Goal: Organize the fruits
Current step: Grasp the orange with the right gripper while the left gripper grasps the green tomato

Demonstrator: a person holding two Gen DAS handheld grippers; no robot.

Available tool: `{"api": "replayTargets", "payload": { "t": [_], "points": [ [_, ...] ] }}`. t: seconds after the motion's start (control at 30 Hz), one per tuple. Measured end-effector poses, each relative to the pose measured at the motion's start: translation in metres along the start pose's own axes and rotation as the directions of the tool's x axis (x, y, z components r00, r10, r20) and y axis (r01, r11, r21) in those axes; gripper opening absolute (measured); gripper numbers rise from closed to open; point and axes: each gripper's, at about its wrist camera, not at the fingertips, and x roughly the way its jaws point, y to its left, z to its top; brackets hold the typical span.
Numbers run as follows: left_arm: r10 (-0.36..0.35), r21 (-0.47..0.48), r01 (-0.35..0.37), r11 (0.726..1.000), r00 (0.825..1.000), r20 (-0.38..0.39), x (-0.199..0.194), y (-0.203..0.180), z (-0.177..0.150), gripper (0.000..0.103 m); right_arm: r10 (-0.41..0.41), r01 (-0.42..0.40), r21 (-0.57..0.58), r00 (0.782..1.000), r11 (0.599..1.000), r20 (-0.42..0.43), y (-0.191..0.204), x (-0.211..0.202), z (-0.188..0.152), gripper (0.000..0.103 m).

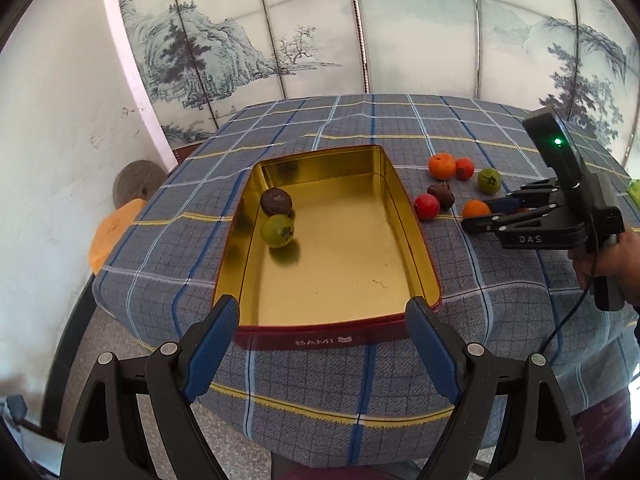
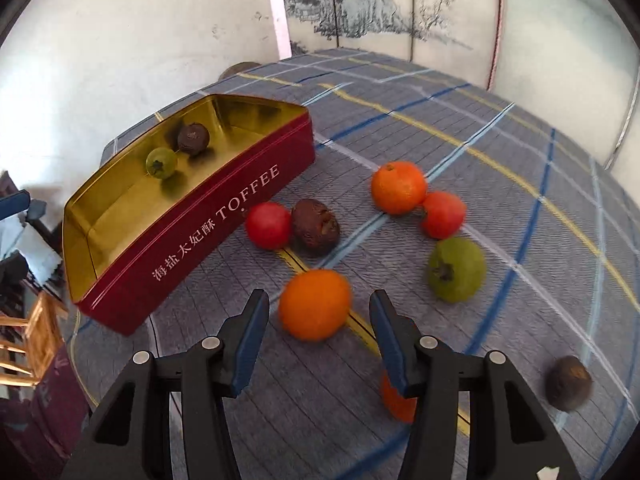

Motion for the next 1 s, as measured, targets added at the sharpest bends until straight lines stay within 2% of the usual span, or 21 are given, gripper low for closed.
{"api": "replayTargets", "payload": {
  "t": [0.1,0.2,0.3,0.4,0.53,0.6,0.7,0.83,1.0],
  "points": [
    [-0.02,0.035,0.02,0.999,1.0,0.013,0.0,-0.009,0.008,0.085,0.002,-0.002,0.021,1.0,1.0,0.024,-0.002,-0.008,-0.002,0.031],
    [-0.109,0.059,0.108,0.992,0.994,0.021,-0.001,-0.019,0.018,0.085,0.009,-0.027,0.122,0.989,0.992,0.145,-0.025,-0.052,-0.016,0.031],
    [-0.194,0.098,0.191,0.977,0.981,0.024,-0.001,-0.035,0.026,0.085,-0.069,0.02,0.224,0.975,0.974,0.211,-0.056,-0.094,-0.044,0.031],
    [-0.289,0.14,0.284,0.949,0.957,0.019,0.002,-0.06,0.04,0.085,-0.216,0.151,0.324,0.961,0.934,0.173,-0.102,-0.123,-0.086,0.032],
    [-0.385,0.153,0.382,0.911,0.923,-0.015,0.014,-0.096,0.064,0.085,-0.33,0.266,0.419,0.94,0.868,0.088,-0.146,-0.138,-0.131,0.032],
    [-0.397,0.138,0.396,0.908,0.917,-0.022,0.021,-0.108,0.075,0.085,-0.351,0.288,0.446,0.934,0.847,0.064,-0.16,-0.14,-0.146,0.032],
    [-0.411,0.127,0.416,0.9,0.909,-0.067,0.046,-0.128,0.1,0.085,-0.338,0.262,0.486,0.938,0.834,0.074,-0.174,-0.142,-0.162,0.032],
    [-0.422,0.081,0.433,0.897,0.898,-0.128,0.083,-0.151,0.127,0.084,-0.323,0.24,0.48,0.942,0.844,0.096,-0.176,-0.141,-0.165,0.032],
    [-0.361,0.093,0.381,0.92,0.915,-0.18,0.126,-0.177,0.144,0.076,-0.294,0.2,0.481,0.947,0.854,0.129,-0.177,-0.144,-0.17,0.033]
  ]
}}
